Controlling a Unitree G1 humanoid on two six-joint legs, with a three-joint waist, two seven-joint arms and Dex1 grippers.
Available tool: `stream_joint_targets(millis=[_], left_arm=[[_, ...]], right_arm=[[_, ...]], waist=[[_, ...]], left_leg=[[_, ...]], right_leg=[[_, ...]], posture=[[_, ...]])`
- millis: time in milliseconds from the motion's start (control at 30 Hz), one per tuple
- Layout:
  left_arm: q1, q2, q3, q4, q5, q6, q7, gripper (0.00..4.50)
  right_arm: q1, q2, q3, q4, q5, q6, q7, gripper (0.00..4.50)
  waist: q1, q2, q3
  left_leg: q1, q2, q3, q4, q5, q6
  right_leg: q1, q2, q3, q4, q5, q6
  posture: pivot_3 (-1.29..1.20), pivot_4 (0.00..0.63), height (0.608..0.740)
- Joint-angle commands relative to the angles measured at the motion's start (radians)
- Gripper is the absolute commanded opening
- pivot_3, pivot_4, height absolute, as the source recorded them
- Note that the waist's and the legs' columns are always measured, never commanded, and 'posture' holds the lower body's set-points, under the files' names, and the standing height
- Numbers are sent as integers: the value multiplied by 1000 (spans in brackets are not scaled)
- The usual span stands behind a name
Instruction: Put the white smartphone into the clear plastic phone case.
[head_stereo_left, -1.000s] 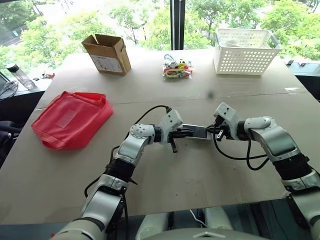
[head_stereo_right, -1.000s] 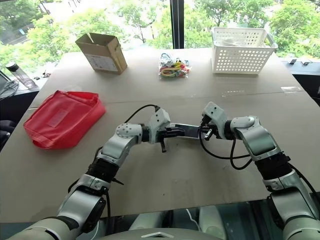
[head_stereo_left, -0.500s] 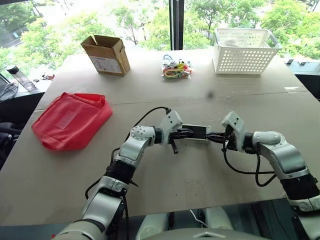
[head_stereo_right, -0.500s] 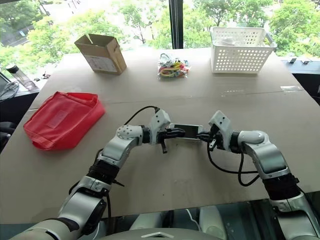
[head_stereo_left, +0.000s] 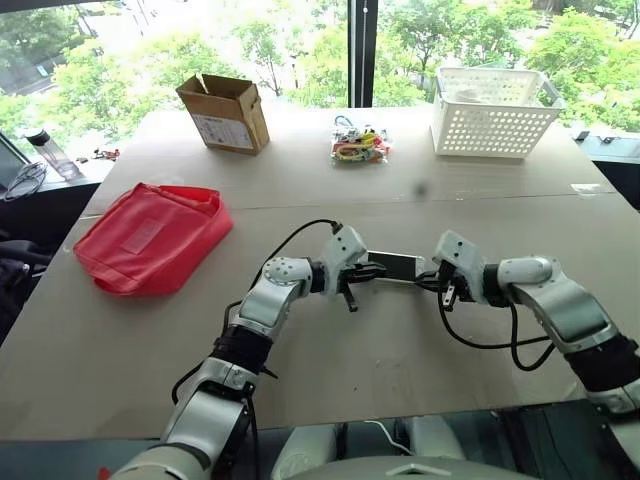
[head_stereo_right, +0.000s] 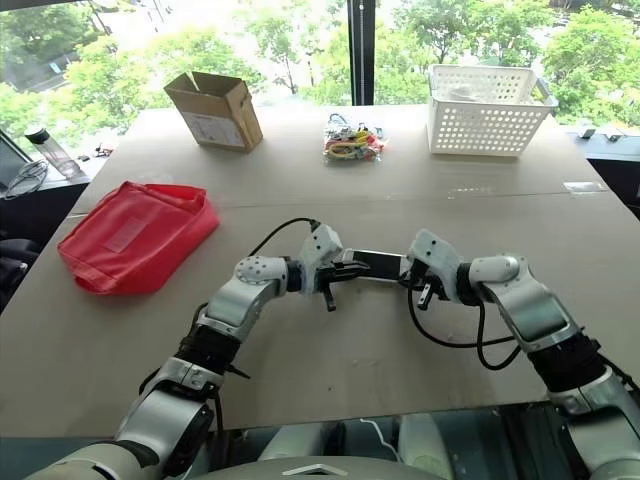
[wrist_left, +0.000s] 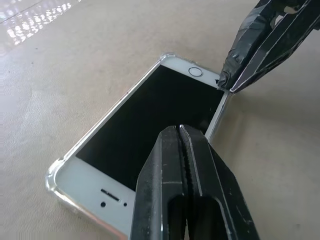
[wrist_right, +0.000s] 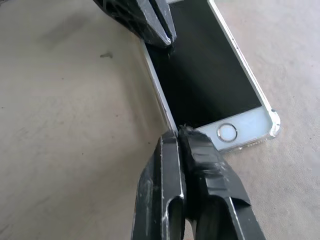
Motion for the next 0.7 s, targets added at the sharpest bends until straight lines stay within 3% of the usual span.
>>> stream_joint_targets(millis=[33, 67, 133, 233, 267, 300, 433, 500, 700], left_arm=[[8, -37, 118, -118, -115, -26, 54, 49], [13, -43, 145, -137, -135, -17, 70, 49], [35, -39, 226, -193, -192, 33, 124, 0], [110, 11, 263, -322, -273, 115, 99, 796], [140, 35, 267, -367, -284, 134, 93, 796], [173, 62, 280, -414, -301, 159, 93, 1531], [318, 160, 348, -575, -340, 199, 103, 3270], [394, 193, 376, -636, -348, 187, 104, 4173], [633, 258, 451, -766, -387, 207, 108, 4173]], right_arm=[[24, 120, -186, -18, 51, -146, -182, 0], [26, 147, -234, -37, 76, -144, -214, 0], [87, 149, -299, -129, 87, -161, -240, 589], [209, 92, -320, -250, 96, -153, -194, 1891], [259, 62, -329, -281, 98, -163, -168, 1891], [310, 38, -356, -315, 121, -157, -146, 2644], [487, -29, -504, -391, 202, -165, -88, 4434], [562, -50, -566, -402, 216, -183, -66, 4500], [693, -92, -707, -360, 236, -229, -9, 4500]], waist=[[-2, 5, 8], [-2, 7, 12], [0, 9, 13], [0, 9, 13], [-1, 9, 13], [0, 9, 13], [1, 11, 17], [1, 12, 20], [2, 14, 24]], left_leg=[[0, 0, 1, 0, 2, -4], [-2, 0, 2, 1, 3, -4], [-10, 0, 4, 2, 3, -5], [-18, 0, 2, 1, 4, -6], [-18, 0, 2, 0, 4, -6], [-19, 0, 1, -1, 4, -6], [-19, -1, 2, -1, 3, -4], [-17, -1, 3, -1, 2, -4], [-13, 0, 3, -1, 2, -3]], right_leg=[[0, 0, 1, 1, 0, 0], [-3, 0, 2, 2, 0, 0], [-12, 0, 4, 6, 1, 0], [-22, 2, 3, 6, 0, 0], [-22, 2, 3, 6, 0, 0], [-23, 2, 3, 3, 0, 0], [-23, 1, 5, 0, 0, 0], [-20, 1, 5, 0, 0, 0], [-16, 1, 4, 1, 0, 0]], posture=[[0, 150, 733], [0, 150, 733], [0, 150, 733], [0, 150, 733], [0, 150, 733], [0, 150, 733], [0, 150, 733], [0, 150, 733], [0, 150, 733]])
